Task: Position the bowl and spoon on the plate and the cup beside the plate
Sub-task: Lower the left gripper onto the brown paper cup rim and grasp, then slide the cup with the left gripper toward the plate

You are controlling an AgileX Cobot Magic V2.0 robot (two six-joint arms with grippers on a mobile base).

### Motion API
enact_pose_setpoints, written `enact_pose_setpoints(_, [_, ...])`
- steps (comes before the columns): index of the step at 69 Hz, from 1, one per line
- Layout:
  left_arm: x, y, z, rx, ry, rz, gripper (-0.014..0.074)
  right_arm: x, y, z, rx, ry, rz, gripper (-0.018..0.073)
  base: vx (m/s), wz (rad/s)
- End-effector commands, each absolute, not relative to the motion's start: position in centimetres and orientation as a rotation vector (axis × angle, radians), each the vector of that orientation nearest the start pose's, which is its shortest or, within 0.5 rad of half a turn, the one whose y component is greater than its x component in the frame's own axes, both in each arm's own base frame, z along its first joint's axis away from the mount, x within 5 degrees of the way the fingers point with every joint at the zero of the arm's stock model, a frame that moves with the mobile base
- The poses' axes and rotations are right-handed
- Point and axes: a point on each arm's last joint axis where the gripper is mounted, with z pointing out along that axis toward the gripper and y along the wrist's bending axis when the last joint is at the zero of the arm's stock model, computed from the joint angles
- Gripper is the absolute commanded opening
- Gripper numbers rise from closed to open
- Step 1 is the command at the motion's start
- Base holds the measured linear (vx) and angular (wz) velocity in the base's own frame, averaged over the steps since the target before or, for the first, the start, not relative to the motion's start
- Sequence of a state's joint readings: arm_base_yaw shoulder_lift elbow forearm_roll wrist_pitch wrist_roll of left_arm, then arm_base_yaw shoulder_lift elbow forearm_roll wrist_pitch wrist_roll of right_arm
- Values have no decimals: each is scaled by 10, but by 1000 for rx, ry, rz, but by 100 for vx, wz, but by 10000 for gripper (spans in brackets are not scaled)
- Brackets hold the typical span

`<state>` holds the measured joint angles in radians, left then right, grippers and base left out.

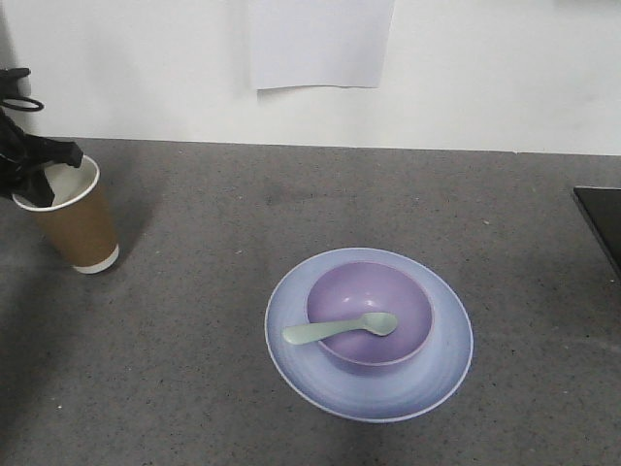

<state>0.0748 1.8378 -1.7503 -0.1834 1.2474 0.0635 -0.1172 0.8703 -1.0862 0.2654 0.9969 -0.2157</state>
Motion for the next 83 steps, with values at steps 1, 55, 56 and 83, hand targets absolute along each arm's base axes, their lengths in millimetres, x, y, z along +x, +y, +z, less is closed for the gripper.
enact_pose_setpoints(1, [371, -2, 366, 9, 2675, -304, -8, 153, 1, 418, -54, 2134, 125, 528, 0, 0])
enact_pose_setpoints(55, [322, -117, 347, 465, 2754, -377, -8, 153, 1, 418, -53, 2135, 129, 528, 0, 0])
enact_pose_setpoints(56, [322, -118, 346, 472, 2754, -377, -8, 153, 1, 418, -53, 2135, 129, 528, 0, 0])
enact_pose_setpoints(83, [318, -134, 346, 541, 2725, -379, -8, 153, 1, 418, -53, 2134, 129, 528, 0, 0])
